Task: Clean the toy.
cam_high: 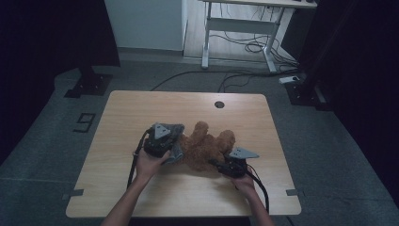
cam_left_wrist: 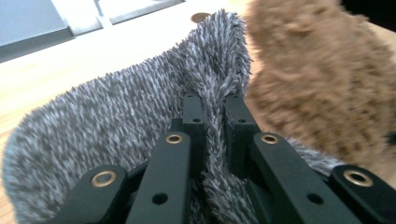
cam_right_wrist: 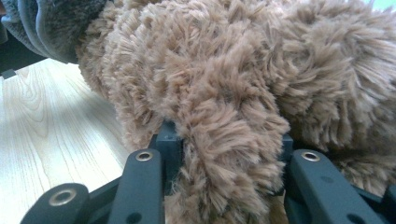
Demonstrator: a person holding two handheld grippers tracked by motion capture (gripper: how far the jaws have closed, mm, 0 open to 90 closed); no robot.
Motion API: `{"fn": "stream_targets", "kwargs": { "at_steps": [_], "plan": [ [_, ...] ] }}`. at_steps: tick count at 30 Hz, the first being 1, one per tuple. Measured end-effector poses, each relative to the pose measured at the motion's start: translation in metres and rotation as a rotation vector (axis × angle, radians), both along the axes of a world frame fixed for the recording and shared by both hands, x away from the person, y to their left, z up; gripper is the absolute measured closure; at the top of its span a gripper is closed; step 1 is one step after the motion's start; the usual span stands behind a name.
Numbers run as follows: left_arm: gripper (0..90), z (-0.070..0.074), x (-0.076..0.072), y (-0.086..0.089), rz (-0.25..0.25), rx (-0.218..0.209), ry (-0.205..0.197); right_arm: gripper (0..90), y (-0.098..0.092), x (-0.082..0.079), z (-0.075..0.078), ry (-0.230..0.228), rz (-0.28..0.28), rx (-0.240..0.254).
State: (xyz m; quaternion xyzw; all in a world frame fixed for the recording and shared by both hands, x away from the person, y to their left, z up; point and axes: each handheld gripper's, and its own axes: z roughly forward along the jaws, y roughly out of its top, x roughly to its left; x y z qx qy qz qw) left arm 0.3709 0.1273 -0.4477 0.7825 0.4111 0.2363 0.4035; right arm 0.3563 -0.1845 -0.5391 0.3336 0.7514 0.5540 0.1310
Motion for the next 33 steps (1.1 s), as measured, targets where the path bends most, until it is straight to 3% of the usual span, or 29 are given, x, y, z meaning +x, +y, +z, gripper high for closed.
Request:
{"fn": "stream_targets", "kwargs": {
  "at_steps": [5,12,16,18,25,28,33],
  "plan": [
    [81.2,-0.008,-0.002,0.019,0.029,-0.034,0.004,61.0,0.000,0.000,0.000,-0.002,0.003,-0.002],
    [81.3,-0.012,-0.005,0.032,0.065,-0.041,0.006,60.9,0.000,0.000,0.000,-0.002,0.001,-0.002],
    [81.3,-0.016,-0.004,0.046,0.084,-0.110,0.045,60.9,0.000,0.001,0.000,0.000,-0.002,0.004],
    [81.3,-0.010,-0.008,0.047,0.071,-0.140,0.050,60.9,0.000,0.001,0.000,-0.001,-0.002,0.000],
    [81.2,0.033,-0.022,0.005,-0.054,-0.173,-0.040,60.9,-0.001,0.001,-0.001,0.003,-0.006,0.005],
    [81.2,0.044,-0.020,-0.018,-0.105,-0.178,-0.051,60.9,-0.001,0.001,-0.001,0.003,-0.005,0.005],
    [81.2,0.055,-0.009,-0.077,-0.208,-0.161,-0.036,60.9,-0.001,0.001,-0.001,0.005,-0.006,0.004]
  ]
}}
